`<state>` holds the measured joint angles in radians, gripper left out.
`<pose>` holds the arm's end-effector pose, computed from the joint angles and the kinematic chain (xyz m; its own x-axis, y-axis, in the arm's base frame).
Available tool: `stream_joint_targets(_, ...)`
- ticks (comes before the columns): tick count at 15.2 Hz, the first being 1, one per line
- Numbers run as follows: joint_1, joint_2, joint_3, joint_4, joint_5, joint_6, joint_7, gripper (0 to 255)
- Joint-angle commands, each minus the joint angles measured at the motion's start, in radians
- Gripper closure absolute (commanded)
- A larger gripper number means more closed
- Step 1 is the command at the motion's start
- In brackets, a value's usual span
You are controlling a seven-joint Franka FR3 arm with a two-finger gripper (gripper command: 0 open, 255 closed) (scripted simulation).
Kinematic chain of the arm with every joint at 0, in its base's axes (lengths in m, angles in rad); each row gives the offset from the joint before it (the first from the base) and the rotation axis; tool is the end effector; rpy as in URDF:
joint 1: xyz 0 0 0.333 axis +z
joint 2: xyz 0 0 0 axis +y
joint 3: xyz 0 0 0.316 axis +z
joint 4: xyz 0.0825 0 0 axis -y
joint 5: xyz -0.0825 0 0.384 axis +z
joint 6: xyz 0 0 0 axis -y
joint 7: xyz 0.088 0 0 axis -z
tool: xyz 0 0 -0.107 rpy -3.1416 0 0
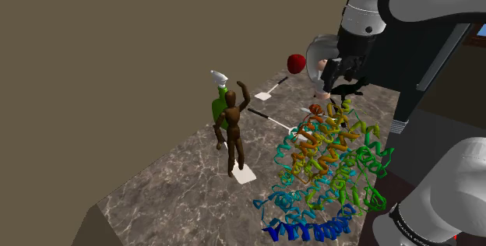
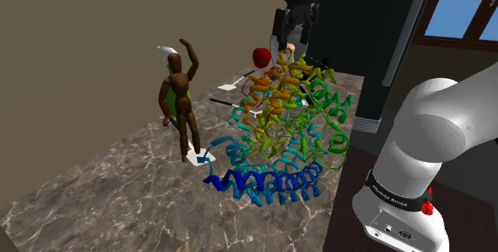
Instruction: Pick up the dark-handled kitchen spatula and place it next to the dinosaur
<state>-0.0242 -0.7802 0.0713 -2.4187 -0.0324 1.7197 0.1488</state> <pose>0.3214 0.0175 0.5719 0.9895 -0.1128 0.0908 -0.1193 -0.9904 0.0697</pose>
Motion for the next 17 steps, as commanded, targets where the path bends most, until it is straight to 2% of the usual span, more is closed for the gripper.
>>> stream_joint_targets(1, 0.000, 0.000, 0.000, 0.000, 0.000, 0.000, 0.000, 0)
stream_joint_targets(9, 0.041, 0.172, 0.088, -0.041, 0.106, 0.219, 0.129, 0)
stream_joint_targets(17, 0.073, 0.409, 0.177, 0.002, 0.179, 0.435, 0.245, 0)
